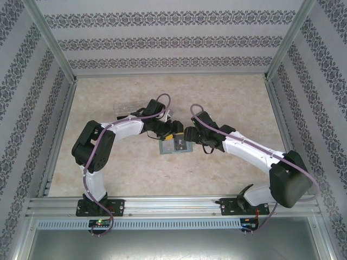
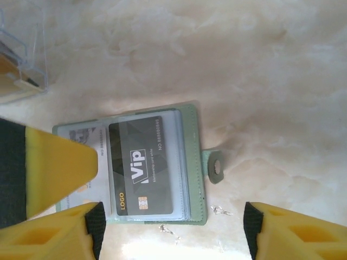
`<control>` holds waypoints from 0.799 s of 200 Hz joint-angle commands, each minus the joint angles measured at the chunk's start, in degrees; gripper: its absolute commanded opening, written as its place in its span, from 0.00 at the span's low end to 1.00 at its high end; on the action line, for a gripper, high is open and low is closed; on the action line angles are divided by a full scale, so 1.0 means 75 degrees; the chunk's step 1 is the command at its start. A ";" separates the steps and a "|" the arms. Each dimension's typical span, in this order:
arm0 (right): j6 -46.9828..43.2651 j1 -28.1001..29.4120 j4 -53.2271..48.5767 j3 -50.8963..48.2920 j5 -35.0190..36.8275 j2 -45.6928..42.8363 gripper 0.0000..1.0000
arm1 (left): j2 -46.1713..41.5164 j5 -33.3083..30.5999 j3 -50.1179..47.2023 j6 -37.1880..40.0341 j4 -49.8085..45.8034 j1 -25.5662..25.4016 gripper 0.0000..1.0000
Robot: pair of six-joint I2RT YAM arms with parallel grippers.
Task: Take the credit cards out of the card holder
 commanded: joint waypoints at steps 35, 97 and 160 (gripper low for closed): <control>0.0451 0.0134 -0.0610 0.1078 -0.0572 0.1532 0.37 | -0.0549 -0.0492 -0.0623 -0.0007 -0.0059 0.0429 0.57; 0.0488 0.0067 -0.0950 0.1871 -0.0597 0.2875 0.23 | -0.0389 -0.0314 -0.0880 -0.0225 0.0189 0.0429 0.42; 0.0536 0.0035 -0.0754 0.1997 -0.0578 0.3486 0.16 | -0.0030 0.0193 -0.0781 -0.0321 0.0256 0.0391 0.36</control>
